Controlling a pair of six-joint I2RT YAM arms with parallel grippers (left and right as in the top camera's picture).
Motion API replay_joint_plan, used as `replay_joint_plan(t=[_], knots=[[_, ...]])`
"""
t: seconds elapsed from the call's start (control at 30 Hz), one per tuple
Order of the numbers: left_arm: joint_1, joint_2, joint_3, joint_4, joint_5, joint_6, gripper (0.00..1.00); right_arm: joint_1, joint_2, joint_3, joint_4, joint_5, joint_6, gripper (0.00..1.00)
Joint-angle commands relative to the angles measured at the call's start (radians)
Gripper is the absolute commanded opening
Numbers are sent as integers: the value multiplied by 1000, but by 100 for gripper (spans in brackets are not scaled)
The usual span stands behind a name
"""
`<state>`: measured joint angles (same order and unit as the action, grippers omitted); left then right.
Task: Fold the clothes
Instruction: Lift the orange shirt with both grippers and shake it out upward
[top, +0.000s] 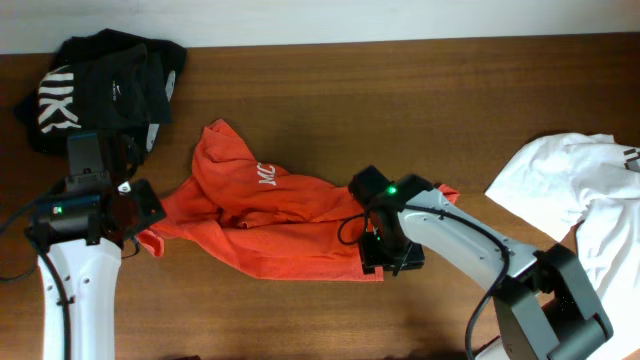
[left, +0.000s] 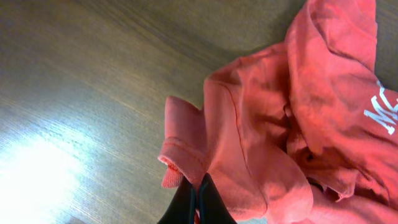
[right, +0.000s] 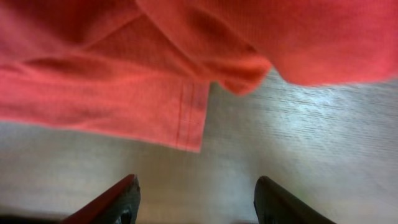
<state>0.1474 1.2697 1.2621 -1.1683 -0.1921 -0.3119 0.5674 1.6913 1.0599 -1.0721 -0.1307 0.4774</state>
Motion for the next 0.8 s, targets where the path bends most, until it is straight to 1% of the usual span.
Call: replay_joint_plan(t=[0.0, 0.03, 0.07, 0.17, 0.2, 0.23, 0.27, 0.3, 0.4, 0.43, 0.47, 0.5, 0.53, 0.6, 0.63, 0.7, 0.73, 0.77], knots=[[6, -1, -3, 0, -10, -14, 0, 8, -8, -111, 134, -47, 85, 58], [6, -1, -3, 5, -6, -14, 0, 8, -8, -166, 224, -103, 85, 54], [6, -1, -3, 8, -6, -14, 0, 8, -7, -195, 268, -123, 85, 53], [6, -1, -3, 8, -6, -13, 1, 9, -6, -237, 312, -123, 101, 50], [6, 0, -3, 7, -6, -13, 1, 9, -5, -240, 314, -119, 104, 44], [6, 1, -3, 7, -6, -13, 1, 9, -5, -240, 314, -113, 105, 32], [6, 1, -3, 6, -6, -13, 1, 9, -5, -240, 314, -100, 108, 16], [6, 1, -3, 5, -6, -14, 1, 6, -6, -234, 309, -88, 108, 4], [6, -7, -2, 3, 0, -14, 1, -23, -15, -156, 226, -74, 107, 4], [6, -21, 12, -13, 22, -14, 1, -41, -30, -105, 159, -47, 103, 4], [6, -39, 43, -43, 40, -14, 0, -68, -63, -14, 39, 15, 98, 4], [6, -63, 93, -81, 42, -14, 0, -89, -101, 74, -54, 48, 69, 4], [6, -85, 159, -122, 41, -13, 1, -113, -145, 175, -131, 34, 2, 4], [6, -115, 309, -209, 42, -9, 1, -167, -230, 416, -271, -20, -108, 4], [6, -121, 368, -246, 42, -9, 1, -192, -259, 541, -339, -18, -141, 4], [6, -124, 498, -332, 42, -5, 1, -246, -287, 800, -476, -14, -196, 4], [6, -124, 560, -373, 42, 15, 1, -280, -288, 958, -556, -11, -212, 4], [6, -124, 604, -400, 42, 18, 1, -302, -287, 1051, -602, 6, -212, 4]])
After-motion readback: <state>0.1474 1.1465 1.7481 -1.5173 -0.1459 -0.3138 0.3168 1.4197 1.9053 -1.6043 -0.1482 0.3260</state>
